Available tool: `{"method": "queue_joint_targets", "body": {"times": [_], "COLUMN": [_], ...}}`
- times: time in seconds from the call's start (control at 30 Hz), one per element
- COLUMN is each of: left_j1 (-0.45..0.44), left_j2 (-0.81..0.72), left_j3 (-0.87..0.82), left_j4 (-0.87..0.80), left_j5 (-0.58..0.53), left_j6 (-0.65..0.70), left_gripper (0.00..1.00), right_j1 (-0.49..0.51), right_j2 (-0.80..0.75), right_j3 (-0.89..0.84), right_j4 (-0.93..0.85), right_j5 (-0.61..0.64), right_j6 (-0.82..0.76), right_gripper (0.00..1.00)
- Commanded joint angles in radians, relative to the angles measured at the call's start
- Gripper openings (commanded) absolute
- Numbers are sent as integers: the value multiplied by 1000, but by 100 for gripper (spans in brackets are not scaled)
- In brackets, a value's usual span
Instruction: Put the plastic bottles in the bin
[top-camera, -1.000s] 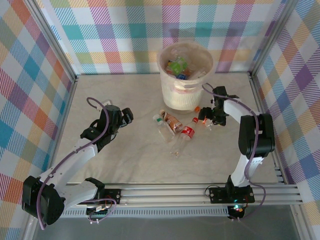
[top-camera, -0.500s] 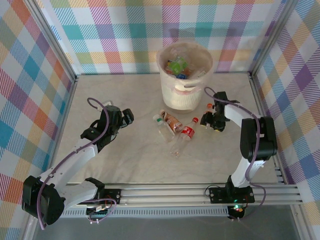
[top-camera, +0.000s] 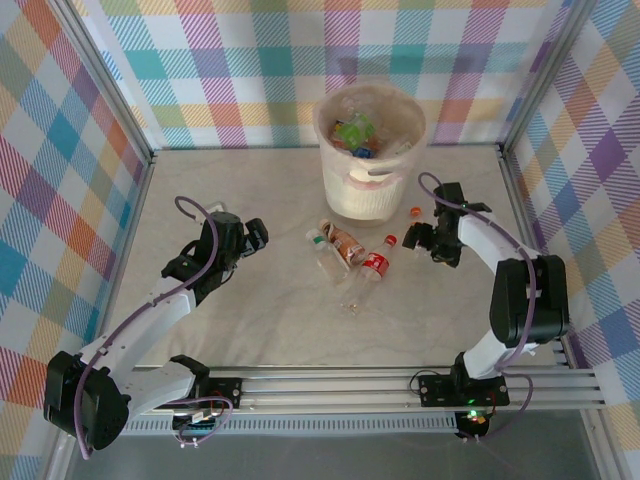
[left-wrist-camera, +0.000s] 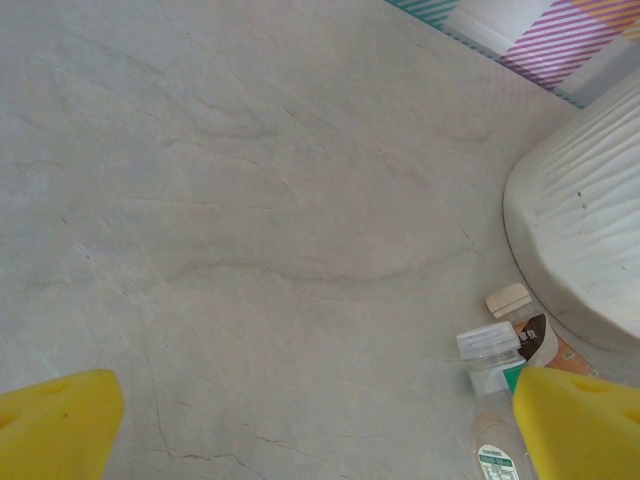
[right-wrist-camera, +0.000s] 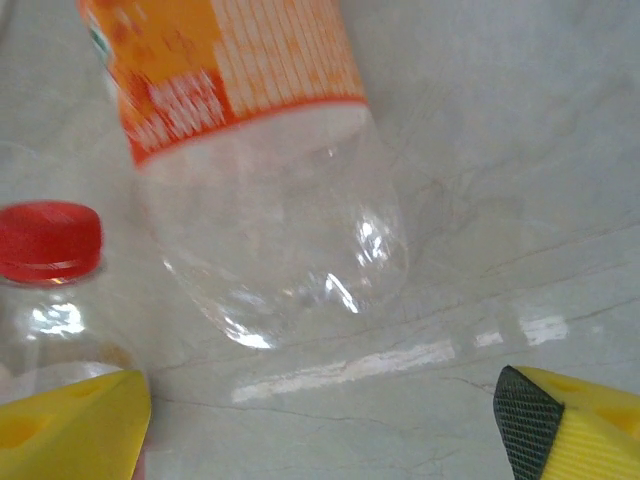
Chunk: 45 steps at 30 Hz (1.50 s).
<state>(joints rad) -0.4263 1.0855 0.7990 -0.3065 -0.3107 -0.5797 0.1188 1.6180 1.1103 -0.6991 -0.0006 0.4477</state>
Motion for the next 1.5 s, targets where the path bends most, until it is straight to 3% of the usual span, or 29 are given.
{"method": "queue_joint_targets", "body": {"times": [0.0, 0.37, 0.77, 1.17, 1.47], "left_j1": [20, 20, 21, 21, 21], "left_j2": [-7, -10, -12, -18, -26], "left_j3": [-7, -8, -8, -3, -3], "left_j4": [20, 20, 20, 20, 17], "left_j5": [6, 9, 11, -1, -3], "left_j6": [-6, -6, -5, 2, 3], "left_gripper": [100, 100, 100, 100, 100], "right_j1": [-14, -37, -42, -46, -45], "right_j2": [50, 264, 368, 301, 140], "right_j3": [100, 306, 339, 234, 111], "right_j4": [-25, -20, 1, 38, 36], "right_j5": [33, 1, -32, -31, 15], "right_j6": [-43, -93, -99, -70, -23], "right_gripper": [92, 89, 77, 60, 51]}}
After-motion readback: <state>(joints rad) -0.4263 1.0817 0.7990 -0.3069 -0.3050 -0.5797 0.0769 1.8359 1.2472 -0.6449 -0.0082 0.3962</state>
